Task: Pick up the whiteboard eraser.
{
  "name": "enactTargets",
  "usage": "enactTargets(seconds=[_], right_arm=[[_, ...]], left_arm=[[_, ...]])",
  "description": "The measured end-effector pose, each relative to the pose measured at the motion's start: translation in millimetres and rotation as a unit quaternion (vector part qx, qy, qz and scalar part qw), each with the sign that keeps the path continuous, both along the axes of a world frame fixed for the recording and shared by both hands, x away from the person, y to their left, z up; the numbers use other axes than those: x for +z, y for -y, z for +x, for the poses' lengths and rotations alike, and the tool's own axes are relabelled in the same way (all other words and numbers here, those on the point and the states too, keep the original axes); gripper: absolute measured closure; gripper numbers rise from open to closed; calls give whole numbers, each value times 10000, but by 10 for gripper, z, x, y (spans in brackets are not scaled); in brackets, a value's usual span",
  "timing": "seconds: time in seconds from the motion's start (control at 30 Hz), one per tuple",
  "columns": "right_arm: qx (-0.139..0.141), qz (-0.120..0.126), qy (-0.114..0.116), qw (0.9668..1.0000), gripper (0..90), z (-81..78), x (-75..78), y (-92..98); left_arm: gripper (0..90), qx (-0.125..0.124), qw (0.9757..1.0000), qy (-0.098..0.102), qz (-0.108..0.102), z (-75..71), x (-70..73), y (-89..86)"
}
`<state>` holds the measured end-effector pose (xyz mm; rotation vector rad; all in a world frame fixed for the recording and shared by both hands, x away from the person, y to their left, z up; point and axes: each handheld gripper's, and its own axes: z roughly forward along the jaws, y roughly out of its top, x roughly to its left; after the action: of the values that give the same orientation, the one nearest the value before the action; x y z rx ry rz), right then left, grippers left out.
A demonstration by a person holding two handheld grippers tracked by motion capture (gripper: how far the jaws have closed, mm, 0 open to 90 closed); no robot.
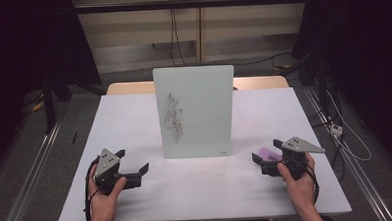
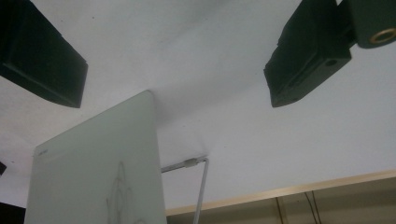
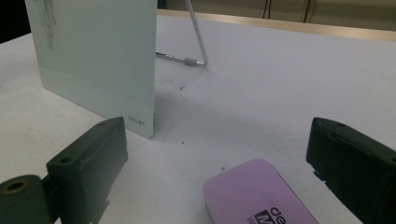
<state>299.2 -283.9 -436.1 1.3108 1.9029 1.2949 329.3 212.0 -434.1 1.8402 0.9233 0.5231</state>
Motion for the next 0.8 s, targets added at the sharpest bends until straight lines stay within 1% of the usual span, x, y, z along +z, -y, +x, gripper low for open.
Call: enactTargets(seconds=[0.1, 0.13, 0.17, 0.2, 0.23, 0.3, 0.33, 0.37, 0.4, 0.43, 0.47, 0.53, 0.57, 0.6, 0.63, 0.67, 0.73, 0.8], right_arm=[[-33, 9, 28, 10000, 53, 4, -2, 3], [-31, 7, -1, 10000, 53, 8, -3, 5], [-8, -7, -62, 10000, 54, 15, -3, 4], [-11, -77, -149, 9999, 53, 22, 8, 0], [-11, -77, -149, 9999, 53, 22, 8, 0], [-12, -62, -122, 9999, 53, 21, 24, -2], [15, -86, -107, 9999, 53, 23, 32, 3], [-43, -133, -65, 9999, 52, 24, 34, 8], [-43, -133, -65, 9999, 52, 24, 34, 8], [-98, -199, -232, 9995, 51, 31, 28, 16], [-95, -166, -307, 9993, 52, 34, 19, 24], [-52, -135, -432, 9990, 57, 36, 18, 50], [-52, -135, -432, 9990, 57, 36, 18, 50], [-70, -82, -381, 9992, 61, 27, 37, 68], [-70, -82, -381, 9992, 61, 27, 37, 68], [-5, -77, -466, 9989, 55, 30, 58, 98], [23, -101, -499, 9987, 44, 28, 64, 104], [128, -205, -594, 9979, 48, 29, 67, 107]], left_arm=[[50, -24, 10000, -29, 19, 1, -6, 5], [50, -16, 10000, -48, 9, -2, -3, 2], [50, -28, 10000, -26, 16, -4, 0, 1], [50, -22, 10000, -9, 20, -10, 1, 8], [50, -45, 10000, 20, 63, -8, 3, 8], [50, -44, 10000, -19, 32, -9, 1, 12], [49, -31, 10000, -28, 17, -8, -3, 15], [49, -40, 10000, -28, 50, -3, -4, 10], [49, -34, 10000, -49, 51, 1, -7, 5], [49, -32, 10000, -57, 61, 5, -10, 2], [49, -29, 10000, -41, 72, 11, -13, -1], [50, 6, 10000, -80, 38, 16, -20, -11], [50, 20, 9999, -77, 70, 19, -21, -15], [49, 17, 9999, -87, 85, 22, -23, -17], [49, 18, 9999, -100, 67, 25, -26, -17], [49, 2, 9999, -102, 89, 29, -25, -20], [49, -25, 9999, -113, 85, 31, -26, -15], [49, -51, 9999, -96, 106, 31, -25, -10]])
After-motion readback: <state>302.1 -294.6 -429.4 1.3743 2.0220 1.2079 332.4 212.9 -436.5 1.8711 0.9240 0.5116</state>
